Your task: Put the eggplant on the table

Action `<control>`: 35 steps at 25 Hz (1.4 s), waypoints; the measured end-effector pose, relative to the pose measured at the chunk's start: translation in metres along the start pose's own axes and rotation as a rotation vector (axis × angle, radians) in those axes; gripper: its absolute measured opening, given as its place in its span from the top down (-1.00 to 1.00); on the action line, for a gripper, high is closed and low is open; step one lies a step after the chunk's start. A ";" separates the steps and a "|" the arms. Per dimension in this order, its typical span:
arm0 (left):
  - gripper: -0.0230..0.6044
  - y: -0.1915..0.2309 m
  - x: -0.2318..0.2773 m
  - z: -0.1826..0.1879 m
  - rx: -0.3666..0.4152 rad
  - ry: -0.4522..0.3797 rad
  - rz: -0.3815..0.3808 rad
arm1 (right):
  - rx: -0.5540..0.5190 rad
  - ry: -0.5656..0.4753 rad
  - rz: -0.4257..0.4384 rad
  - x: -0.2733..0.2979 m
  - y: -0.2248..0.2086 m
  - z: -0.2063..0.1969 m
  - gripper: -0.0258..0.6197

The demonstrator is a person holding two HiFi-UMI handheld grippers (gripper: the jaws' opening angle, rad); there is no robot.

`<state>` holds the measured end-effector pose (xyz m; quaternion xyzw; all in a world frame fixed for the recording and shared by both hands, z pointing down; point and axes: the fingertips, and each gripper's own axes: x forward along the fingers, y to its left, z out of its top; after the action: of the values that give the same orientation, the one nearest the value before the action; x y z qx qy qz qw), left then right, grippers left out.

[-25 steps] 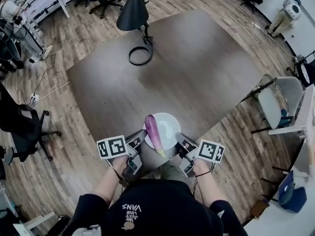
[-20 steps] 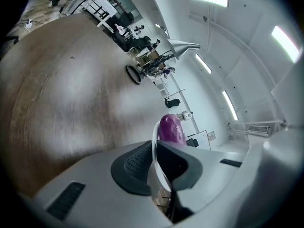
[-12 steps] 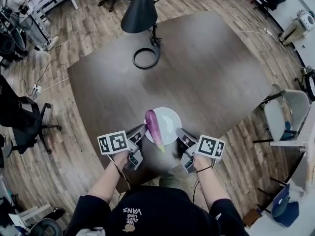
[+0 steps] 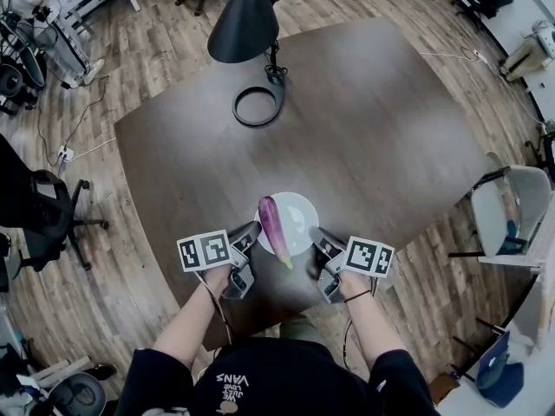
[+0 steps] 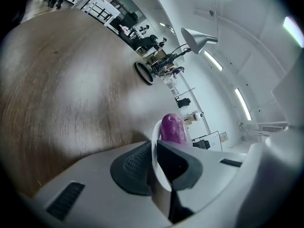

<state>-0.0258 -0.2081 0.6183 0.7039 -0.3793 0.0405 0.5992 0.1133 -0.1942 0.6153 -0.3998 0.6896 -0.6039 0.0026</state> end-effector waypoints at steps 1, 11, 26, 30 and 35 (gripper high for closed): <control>0.81 0.004 0.003 0.000 -0.006 0.003 0.012 | 0.001 0.006 -0.005 0.004 -0.003 0.001 0.81; 0.80 0.025 0.019 0.002 0.001 0.052 0.098 | -0.021 0.061 -0.037 0.025 -0.020 0.009 0.81; 0.80 0.032 0.022 -0.003 0.027 0.099 0.181 | -0.037 0.123 -0.113 0.033 -0.030 0.006 0.80; 0.80 0.030 0.023 -0.007 0.043 0.111 0.176 | -0.074 0.131 -0.146 0.031 -0.033 0.007 0.80; 0.79 0.029 0.020 -0.008 0.037 0.110 0.163 | -0.097 0.131 -0.143 0.030 -0.030 0.007 0.73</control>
<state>-0.0251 -0.2110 0.6543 0.6783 -0.4009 0.1347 0.6008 0.1129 -0.2149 0.6529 -0.4073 0.6864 -0.5932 -0.1051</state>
